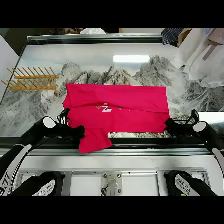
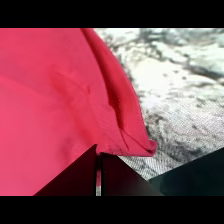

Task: Fold the clothes and pants, and hang the long-sleeved shirts on hangers.

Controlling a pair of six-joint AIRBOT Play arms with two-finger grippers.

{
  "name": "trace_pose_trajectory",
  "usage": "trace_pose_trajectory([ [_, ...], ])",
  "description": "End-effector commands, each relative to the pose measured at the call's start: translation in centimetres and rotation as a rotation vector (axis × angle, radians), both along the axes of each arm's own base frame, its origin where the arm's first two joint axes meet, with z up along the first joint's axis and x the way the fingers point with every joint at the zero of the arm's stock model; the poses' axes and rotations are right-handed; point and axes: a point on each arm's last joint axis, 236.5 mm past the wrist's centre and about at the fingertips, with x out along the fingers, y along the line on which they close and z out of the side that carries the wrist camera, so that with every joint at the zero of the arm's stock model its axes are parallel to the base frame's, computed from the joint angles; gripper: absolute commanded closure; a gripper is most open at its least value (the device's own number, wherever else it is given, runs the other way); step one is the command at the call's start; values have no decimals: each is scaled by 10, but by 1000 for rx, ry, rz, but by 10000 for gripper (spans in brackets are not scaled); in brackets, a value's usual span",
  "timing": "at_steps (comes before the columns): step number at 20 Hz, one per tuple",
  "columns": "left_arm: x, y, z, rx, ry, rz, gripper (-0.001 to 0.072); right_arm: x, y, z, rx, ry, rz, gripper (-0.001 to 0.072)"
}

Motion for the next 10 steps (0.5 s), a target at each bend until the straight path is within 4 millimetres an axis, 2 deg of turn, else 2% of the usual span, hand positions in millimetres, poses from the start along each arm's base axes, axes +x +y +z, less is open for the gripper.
trace_pose_trajectory([
  [1, -3, 33, 29, 116, -35, -119, 699, -17, -10, 13, -66, 97, 163, 697],
  [3, -16, 51, 53, 146, -55, -122, 699, -31, -21, 25, -117, 180, 251, 697],
  [4, -23, 54, 64, 140, -65, -119, 699, -37, -23, 31, -126, 210, 295, 697],
  [7, -40, 52, 94, 129, -131, -127, 699, -48, -19, 46, -103, 263, 372, 697],
  [10, -41, 47, 109, 131, -204, -134, 699, -42, -20, 59, -107, 252, 380, 698],
])
